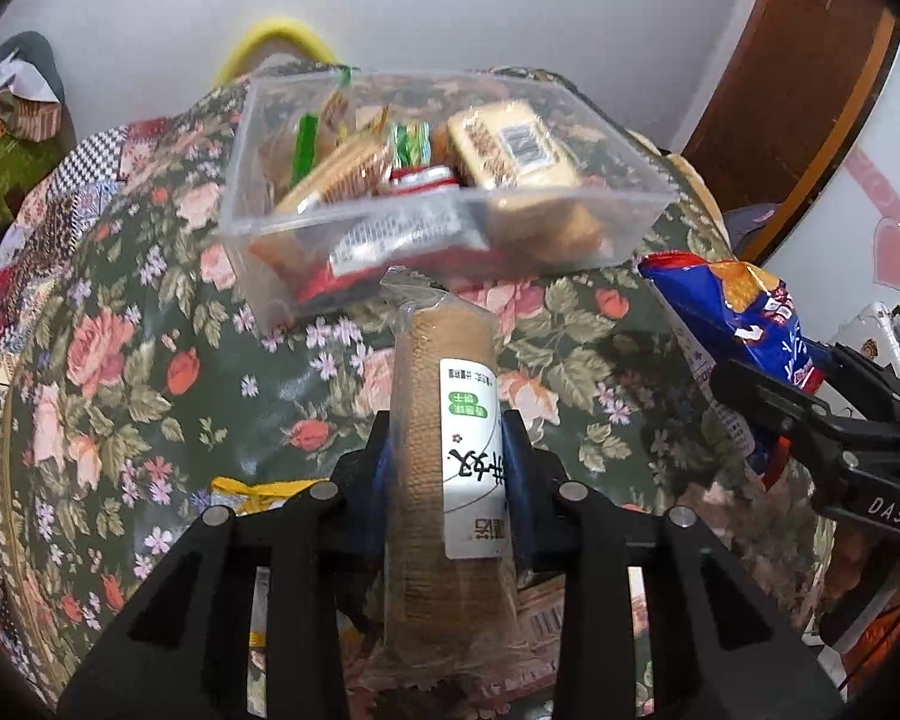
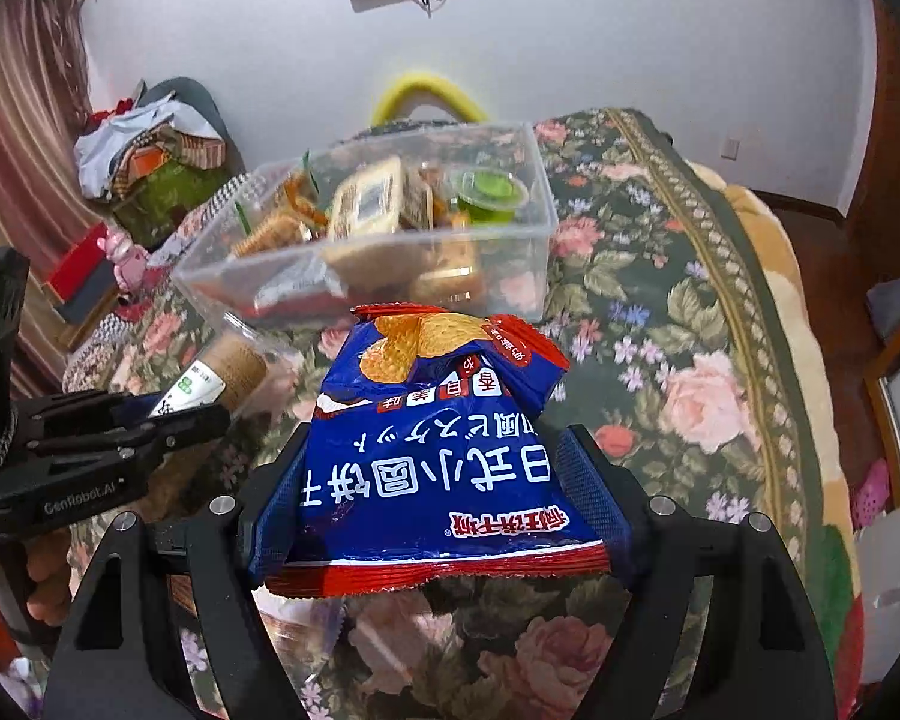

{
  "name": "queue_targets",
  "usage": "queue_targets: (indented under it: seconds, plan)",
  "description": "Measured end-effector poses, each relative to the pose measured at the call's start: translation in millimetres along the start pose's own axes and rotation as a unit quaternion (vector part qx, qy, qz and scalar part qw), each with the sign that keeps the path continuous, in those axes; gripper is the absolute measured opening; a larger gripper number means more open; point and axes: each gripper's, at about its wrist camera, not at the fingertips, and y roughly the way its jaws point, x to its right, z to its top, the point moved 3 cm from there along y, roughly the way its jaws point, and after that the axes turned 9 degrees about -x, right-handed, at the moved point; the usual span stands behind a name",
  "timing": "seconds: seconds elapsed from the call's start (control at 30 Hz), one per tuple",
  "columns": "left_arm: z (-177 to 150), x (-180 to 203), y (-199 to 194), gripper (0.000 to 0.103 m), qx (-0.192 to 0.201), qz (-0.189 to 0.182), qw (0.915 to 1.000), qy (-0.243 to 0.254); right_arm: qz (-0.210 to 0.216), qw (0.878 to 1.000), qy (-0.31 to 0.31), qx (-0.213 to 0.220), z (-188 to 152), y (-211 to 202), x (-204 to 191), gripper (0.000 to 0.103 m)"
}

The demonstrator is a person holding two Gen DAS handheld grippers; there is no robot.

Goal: Organize snacks
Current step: 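Lower the biscuit roll pack and blue cracker bag into the box and release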

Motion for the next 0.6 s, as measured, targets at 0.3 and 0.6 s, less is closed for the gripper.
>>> queue_targets:
  seconds: [0.3, 0.6]
  plan:
    - [19, 3, -37, 0.033, 0.042, -0.011, 0.999, 0.005, 0.001, 0.999, -0.006, 0.032, 24, -15, -3, 0.078]
    - [55, 5, -54, 0.034, 0.076, -0.015, 0.9969, 0.011, -0.004, 0.998, -0.012, 0.065, 57, -19, -7, 0.078]
